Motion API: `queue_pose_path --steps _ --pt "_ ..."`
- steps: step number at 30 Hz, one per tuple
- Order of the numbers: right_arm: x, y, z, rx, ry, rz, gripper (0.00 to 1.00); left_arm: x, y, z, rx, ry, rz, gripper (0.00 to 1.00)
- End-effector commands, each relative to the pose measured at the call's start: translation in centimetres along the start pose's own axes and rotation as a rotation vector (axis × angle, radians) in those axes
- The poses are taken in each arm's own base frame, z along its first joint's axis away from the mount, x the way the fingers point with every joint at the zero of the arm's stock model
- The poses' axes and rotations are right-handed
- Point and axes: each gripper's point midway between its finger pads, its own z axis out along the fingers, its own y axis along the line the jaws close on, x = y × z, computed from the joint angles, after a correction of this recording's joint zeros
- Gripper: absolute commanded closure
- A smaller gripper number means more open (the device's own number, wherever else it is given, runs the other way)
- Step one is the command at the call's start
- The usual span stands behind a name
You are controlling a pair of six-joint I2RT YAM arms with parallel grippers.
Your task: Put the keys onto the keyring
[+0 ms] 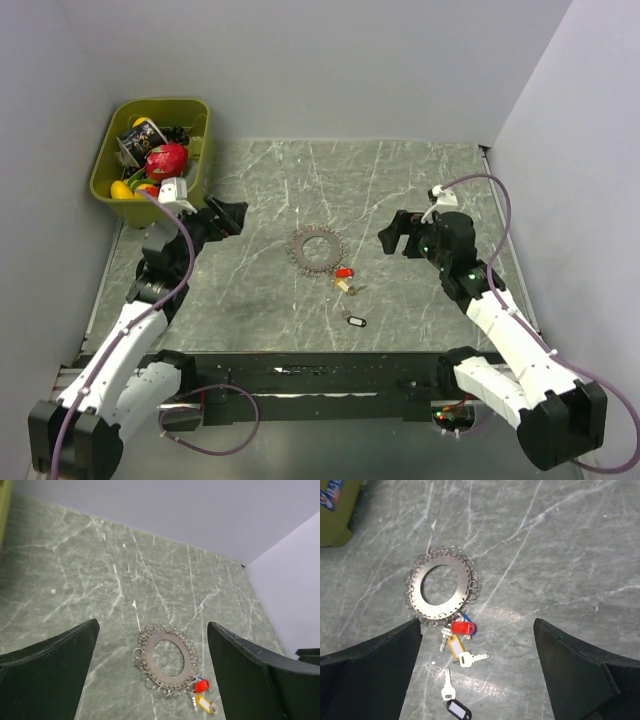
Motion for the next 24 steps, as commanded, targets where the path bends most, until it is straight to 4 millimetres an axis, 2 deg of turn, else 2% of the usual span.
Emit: queue_pose_path --steps 1,3,5,6,8,9,10,12,14,15,16,18,19,21,22,24 --pt "-1.2 0.0 0.9 0.026 -0.029 -0.002 0.00 -0.5 -2.2 1.6 0.064 0.035 -0.058 0.04" --pt "-0.7 0.0 1.2 0.024 -0.004 -0.002 0.00 0.3 -2.9 2.1 0.099 0.064 -0.064 0.04" --pt "0.1 -0.2 1.5 0.032 0.031 -0.001 0.00 2.3 -3.3 3.1 0.105 0.124 -0.072 0.04" --pt "0.4 -0.3 1.7 0.035 0.043 0.000 0.00 2.4 -4.0 3.6 0.124 0.145 -0.069 0.04" --pt "1.1 -0.4 2.0 0.035 0.074 0.004 0.00 5.3 -4.2 4.7 0.116 0.253 -0.065 0.04" --pt "1.4 -0.4 2.1 0.037 0.086 0.008 0.00 5.3 -4.8 5.3 0.128 0.268 -0.055 0.04" --pt "2.0 -0.6 2.3 0.041 0.104 0.010 0.00 7.7 -5.0 6.0 0.126 0.339 -0.055 0.04" --pt "2.7 -0.7 2.5 0.041 0.125 0.016 0.00 10.2 -5.1 7.2 0.105 0.433 -0.054 0.04" --pt "3.5 -0.8 2.8 0.039 0.156 0.024 0.00 12.5 -5.8 7.8 0.099 0.507 -0.046 0.03" --pt "3.8 -0.7 2.8 0.036 0.169 0.027 0.00 12.9 -6.1 8.3 0.091 0.540 -0.042 0.02" --pt "4.2 -0.9 2.9 0.041 0.181 0.031 0.00 15.4 -5.9 8.7 0.075 0.608 -0.037 0.01" --pt "4.8 -1.1 3.0 0.053 0.203 0.035 0.00 16.6 -6.8 9.5 0.114 0.651 -0.027 0.06" --pt "5.1 -1.3 3.1 0.061 0.216 0.034 0.00 18.9 -6.4 9.4 0.099 0.721 -0.027 0.08" --pt "5.6 -1.5 3.1 0.072 0.245 0.035 0.00 20.0 -7.4 9.7 0.134 0.761 -0.036 0.16" --pt "5.8 -1.6 3.2 0.074 0.252 0.037 0.00 21.6 -7.6 9.7 0.143 0.797 -0.032 0.19" --pt "6.1 -1.6 3.1 0.071 0.255 0.043 0.00 22.5 -8.0 10.1 0.140 0.807 -0.022 0.24"
